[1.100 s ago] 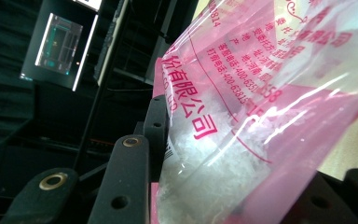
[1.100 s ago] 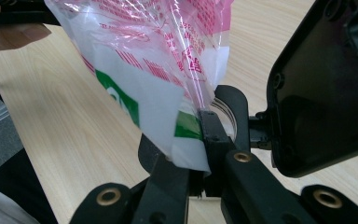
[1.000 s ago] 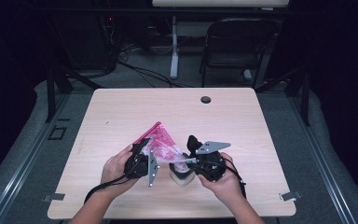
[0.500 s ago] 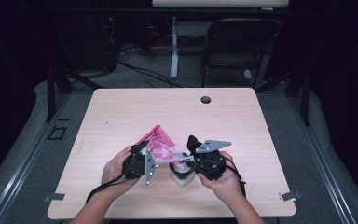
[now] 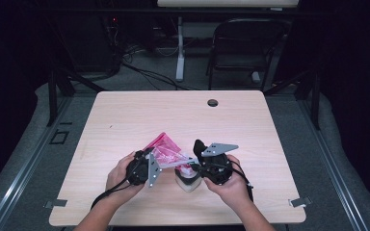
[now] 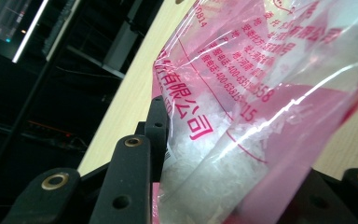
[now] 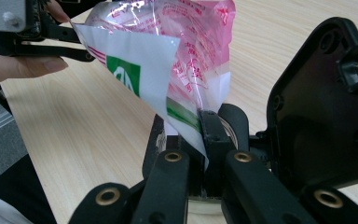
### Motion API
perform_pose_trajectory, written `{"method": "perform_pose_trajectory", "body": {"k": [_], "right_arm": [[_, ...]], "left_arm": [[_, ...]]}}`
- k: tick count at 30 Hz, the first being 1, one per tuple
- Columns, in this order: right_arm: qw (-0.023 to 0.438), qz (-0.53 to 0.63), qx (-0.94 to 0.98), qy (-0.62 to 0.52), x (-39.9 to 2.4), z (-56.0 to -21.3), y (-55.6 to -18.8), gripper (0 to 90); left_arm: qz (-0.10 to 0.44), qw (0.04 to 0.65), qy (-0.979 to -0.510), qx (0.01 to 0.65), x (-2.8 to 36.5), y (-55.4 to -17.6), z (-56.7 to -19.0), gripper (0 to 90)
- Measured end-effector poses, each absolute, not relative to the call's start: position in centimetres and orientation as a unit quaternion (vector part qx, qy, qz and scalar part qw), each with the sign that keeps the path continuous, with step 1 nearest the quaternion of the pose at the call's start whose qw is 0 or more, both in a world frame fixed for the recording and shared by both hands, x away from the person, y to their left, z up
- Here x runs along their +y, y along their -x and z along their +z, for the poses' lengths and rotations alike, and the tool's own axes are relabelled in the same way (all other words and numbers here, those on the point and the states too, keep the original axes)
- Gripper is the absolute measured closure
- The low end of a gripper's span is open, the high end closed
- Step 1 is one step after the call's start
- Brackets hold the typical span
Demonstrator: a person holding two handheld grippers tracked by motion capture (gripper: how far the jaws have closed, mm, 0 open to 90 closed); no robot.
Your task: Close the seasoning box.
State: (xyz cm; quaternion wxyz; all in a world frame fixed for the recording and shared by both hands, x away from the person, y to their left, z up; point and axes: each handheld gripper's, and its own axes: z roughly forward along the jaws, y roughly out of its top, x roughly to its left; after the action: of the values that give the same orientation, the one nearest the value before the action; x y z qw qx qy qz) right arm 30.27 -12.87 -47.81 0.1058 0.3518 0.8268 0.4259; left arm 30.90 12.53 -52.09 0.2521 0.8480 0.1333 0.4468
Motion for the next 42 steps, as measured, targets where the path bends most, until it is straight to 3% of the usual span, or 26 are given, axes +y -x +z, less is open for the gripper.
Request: {"method": "perform_pose_trajectory", "body": {"k": [18,25,34,42], "right_arm": [[0.095,0.447,0.817,-0.352,-12.9,-47.5,-30.2,85.7],[0.094,0.453,0.815,-0.349,-12.7,-47.5,-30.1,79.1],[0.100,0.474,0.805,-0.342,-12.5,-47.5,-30.1,64.2],[0.103,0.476,0.804,-0.342,-12.5,-47.5,-30.1,59.2]], "left_arm": [[0.373,0.298,-0.860,0.178,13.4,-31.9,-52.6,69.1],[0.353,0.310,-0.863,0.187,13.5,-32.2,-52.9,69.3],[0.325,0.326,-0.864,0.202,13.7,-32.6,-53.2,69.6],[0.297,0.335,-0.868,0.216,13.9,-33.0,-53.5,69.8]]}}
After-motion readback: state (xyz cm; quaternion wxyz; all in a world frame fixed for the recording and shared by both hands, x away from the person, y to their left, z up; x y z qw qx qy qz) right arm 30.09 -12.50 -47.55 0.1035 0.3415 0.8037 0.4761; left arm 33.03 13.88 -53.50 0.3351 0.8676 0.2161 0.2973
